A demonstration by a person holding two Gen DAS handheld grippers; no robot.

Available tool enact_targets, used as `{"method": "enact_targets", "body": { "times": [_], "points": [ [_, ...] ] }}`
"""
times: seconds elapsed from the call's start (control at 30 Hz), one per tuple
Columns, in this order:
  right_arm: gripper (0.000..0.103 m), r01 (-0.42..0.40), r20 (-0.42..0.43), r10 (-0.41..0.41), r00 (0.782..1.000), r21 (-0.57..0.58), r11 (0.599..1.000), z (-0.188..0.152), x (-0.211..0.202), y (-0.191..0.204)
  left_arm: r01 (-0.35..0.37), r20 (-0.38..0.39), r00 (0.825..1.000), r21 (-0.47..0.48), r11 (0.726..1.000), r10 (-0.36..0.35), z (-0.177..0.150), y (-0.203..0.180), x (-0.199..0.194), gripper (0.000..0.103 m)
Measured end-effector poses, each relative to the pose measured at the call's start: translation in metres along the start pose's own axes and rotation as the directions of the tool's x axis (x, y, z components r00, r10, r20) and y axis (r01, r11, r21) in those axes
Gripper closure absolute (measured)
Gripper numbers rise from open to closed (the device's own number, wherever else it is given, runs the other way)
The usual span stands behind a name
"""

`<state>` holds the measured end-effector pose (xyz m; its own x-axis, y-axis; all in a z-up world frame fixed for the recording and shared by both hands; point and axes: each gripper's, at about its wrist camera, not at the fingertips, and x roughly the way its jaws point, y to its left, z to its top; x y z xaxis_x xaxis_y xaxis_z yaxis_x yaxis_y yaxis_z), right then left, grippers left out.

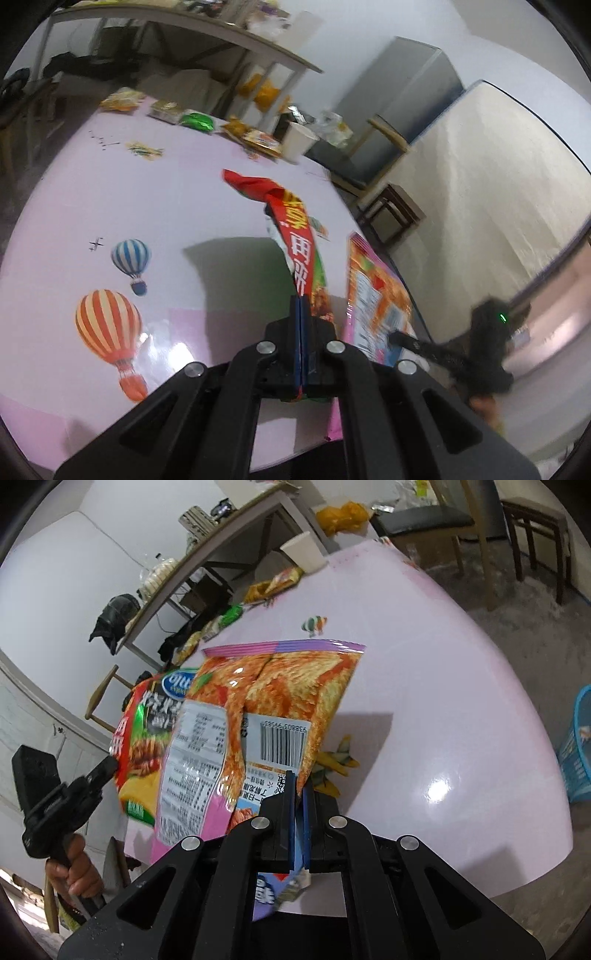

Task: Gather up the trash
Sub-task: 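Lift both chip bags off the table and turn toward the wastebasket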

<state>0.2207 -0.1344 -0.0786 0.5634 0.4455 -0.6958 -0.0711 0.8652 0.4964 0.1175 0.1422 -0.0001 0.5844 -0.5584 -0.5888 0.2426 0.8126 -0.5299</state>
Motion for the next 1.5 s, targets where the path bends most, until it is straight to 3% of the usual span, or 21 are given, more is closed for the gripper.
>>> {"method": "enact_targets", "body": {
  "times": [0.13,0.3,0.5,0.7,0.87,1.13,1.5],
  "points": [
    [0.101,-0.018,-0.019,0.018,1.000,-0.018,1.000,-0.005,0.009,0.008,0.135,-0.030,0.990,-0.035,0.990,-0.136,-0.011,-0.002,-0.001,0.103],
    [0.101,0.004,-0.044,-0.007,0.999,-0.065,0.998,-0.011,0.021,0.019,0.239,-0.049,0.968,-0.097,0.966,-0.245,-0.016,-0.009,0.013,0.103],
    [0.101,0.049,-0.059,-0.056,0.997,-0.115,0.992,-0.014,0.033,0.024,0.285,-0.074,0.952,-0.153,0.946,-0.298,-0.017,-0.010,0.031,0.100],
    [0.101,0.069,-0.065,-0.078,0.995,-0.131,0.989,-0.015,0.037,0.023,0.272,-0.073,0.955,-0.162,0.949,-0.286,-0.020,-0.009,0.037,0.088],
    [0.101,0.063,-0.065,-0.071,0.995,-0.115,0.991,-0.017,0.037,0.020,0.227,-0.082,0.966,-0.178,0.958,-0.244,-0.024,-0.006,0.044,0.088],
    [0.101,-0.050,-0.067,0.050,0.996,0.001,0.999,-0.017,0.029,0.002,0.217,-0.080,0.968,-0.223,0.950,-0.240,-0.027,0.007,0.044,0.095],
    [0.102,-0.208,-0.009,0.211,0.977,0.140,0.968,-0.016,0.004,-0.020,0.232,-0.074,0.965,-0.206,0.951,-0.252,-0.029,0.000,0.041,0.096]
  ]
}}
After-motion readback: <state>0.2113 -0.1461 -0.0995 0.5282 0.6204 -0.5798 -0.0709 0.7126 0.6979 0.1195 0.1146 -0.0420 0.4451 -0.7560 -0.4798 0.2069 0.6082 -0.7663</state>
